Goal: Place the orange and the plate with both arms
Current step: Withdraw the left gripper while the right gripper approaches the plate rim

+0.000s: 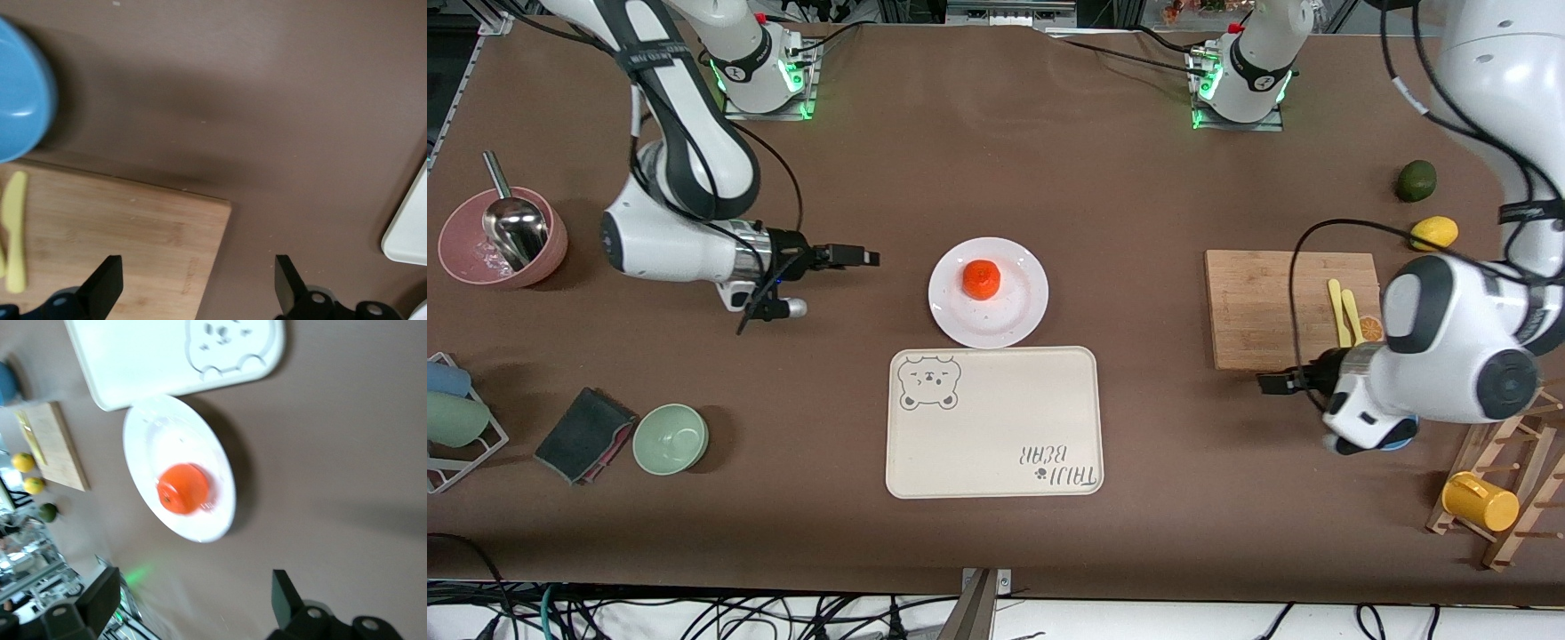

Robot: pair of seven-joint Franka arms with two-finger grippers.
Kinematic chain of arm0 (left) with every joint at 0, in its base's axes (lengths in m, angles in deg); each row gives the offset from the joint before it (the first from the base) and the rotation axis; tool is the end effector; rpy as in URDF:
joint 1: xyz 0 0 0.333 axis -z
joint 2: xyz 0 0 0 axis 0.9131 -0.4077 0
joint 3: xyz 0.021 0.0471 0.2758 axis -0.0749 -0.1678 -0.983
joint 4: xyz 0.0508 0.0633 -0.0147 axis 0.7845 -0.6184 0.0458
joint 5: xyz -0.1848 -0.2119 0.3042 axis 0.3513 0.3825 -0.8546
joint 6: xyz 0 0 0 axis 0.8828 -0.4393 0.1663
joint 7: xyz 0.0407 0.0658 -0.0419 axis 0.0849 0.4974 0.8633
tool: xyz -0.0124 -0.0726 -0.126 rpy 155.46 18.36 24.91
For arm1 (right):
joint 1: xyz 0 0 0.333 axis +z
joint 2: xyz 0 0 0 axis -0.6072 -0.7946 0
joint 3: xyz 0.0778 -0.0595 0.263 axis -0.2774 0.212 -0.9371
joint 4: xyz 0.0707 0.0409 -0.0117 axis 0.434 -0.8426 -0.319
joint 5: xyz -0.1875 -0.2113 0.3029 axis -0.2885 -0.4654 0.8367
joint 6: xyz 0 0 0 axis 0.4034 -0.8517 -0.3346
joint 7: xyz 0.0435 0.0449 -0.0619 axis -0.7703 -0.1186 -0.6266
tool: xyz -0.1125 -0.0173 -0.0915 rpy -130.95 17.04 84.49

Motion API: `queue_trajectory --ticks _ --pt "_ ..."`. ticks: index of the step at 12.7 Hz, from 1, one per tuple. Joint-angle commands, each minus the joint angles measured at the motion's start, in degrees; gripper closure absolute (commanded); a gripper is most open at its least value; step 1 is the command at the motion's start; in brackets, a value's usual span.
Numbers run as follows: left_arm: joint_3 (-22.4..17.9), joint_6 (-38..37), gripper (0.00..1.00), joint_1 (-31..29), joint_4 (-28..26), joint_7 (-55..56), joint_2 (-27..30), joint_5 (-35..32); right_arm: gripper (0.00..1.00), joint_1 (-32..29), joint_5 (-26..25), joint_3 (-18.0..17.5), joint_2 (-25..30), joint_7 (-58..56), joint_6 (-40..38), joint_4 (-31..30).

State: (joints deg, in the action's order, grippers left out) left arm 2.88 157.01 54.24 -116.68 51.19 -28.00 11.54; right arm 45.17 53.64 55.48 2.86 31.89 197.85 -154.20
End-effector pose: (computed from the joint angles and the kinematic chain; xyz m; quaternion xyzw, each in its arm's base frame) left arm 0.6906 -0.0321 0.2641 0.9808 0.1306 -0.1354 0.0511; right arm 0.5335 0.2424 0.2108 -0.9237 0.0423 0.1303 0.3577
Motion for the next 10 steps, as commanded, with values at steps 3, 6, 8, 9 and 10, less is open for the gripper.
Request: queue_trajectory --ticks 3,6,8,9,10 --pt "0.5 -5.2 0.0 -2.0 -0.9 -0.5 6.7 -4.5 0.0 1.0 22.6 -3.2 -9.7 -27.1 10.0 0.0" --pt "1.0 -6.2 0.0 -4.3 -0.9 -7.3 8.3 -4.4 0.0 2.5 30.8 -3.2 -12.7 -34.3 11.5 0.1" --pt "0.9 -6.8 0.0 -4.7 -0.9 -8.9 9.7 -4.4 0.0 4.3 32.2 -3.2 -14.5 -34.3 14.3 1.0" --pt "0.9 -7.2 0.0 -4.7 -0.8 -9.0 10.5 -4.4 0.0 5.0 33.4 -3.2 -15.4 -34.4 15.2 1.6" --pt "0.8 -7.7 0.0 -4.7 -0.8 -9.8 11.0 -4.5 0.0 5.8 34.1 -3.2 -15.8 -34.4 15.6 1.8"
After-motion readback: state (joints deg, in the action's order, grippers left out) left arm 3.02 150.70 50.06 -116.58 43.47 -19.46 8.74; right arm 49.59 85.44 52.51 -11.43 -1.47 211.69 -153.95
